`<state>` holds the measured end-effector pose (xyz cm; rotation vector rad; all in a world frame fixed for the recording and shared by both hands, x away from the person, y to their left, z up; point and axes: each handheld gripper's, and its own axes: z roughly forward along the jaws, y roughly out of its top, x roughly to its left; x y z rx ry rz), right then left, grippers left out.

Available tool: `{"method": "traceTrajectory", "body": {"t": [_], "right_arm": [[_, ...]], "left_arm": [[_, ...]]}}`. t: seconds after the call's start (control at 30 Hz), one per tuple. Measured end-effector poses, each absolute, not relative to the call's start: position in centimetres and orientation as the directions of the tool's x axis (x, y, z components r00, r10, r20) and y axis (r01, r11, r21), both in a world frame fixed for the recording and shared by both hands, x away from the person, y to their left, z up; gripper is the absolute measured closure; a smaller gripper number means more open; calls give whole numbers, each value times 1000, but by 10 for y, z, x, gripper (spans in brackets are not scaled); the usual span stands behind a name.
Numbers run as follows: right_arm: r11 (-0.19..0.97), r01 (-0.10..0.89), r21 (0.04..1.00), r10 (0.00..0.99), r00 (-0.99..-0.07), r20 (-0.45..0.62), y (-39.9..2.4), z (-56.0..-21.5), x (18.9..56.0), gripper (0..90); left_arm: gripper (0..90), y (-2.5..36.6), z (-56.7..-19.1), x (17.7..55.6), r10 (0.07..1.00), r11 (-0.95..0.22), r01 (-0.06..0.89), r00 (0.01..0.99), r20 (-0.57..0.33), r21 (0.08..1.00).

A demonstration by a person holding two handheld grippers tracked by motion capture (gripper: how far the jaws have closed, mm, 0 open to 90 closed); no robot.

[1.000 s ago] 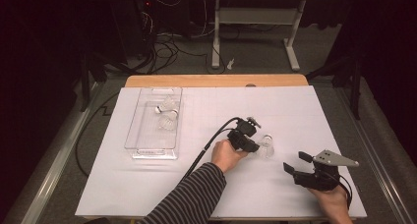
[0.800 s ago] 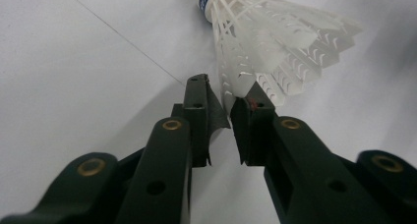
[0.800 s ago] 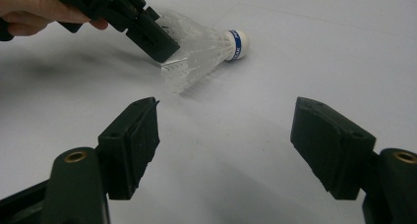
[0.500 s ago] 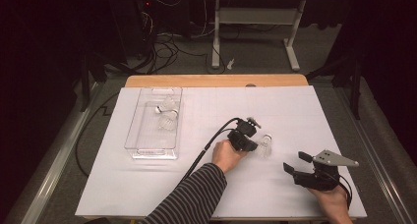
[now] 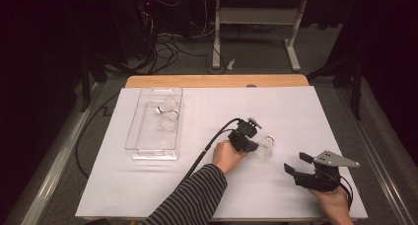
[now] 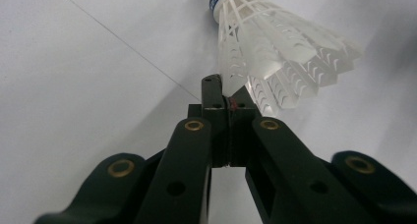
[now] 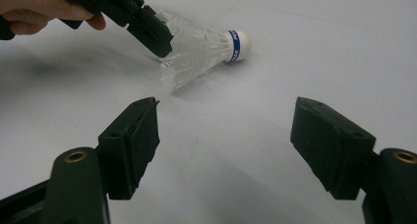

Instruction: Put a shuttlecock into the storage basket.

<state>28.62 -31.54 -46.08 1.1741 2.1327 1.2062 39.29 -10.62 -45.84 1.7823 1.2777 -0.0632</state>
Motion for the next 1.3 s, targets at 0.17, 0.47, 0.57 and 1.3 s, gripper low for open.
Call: {"method": "traceTrajectory", "body": {"t": [0.17,0.47,0.57,1.3], "right_arm": [[266,464,845,831,-554,43,-316,-461,286,273],[265,464,846,831,-554,43,-315,-461,286,273],[265,464,846,832,-554,43,-315,-461,286,273],[264,463,846,832,-553,43,-315,-460,286,273]], "left_arm": [[896,-105,-456,393,727,-42,772,459,-511,634],[896,-100,-451,391,727,-49,766,468,-503,641],[896,-97,-449,390,727,-50,762,471,-500,646],[896,-79,-437,382,721,-52,750,485,-495,660]]}}
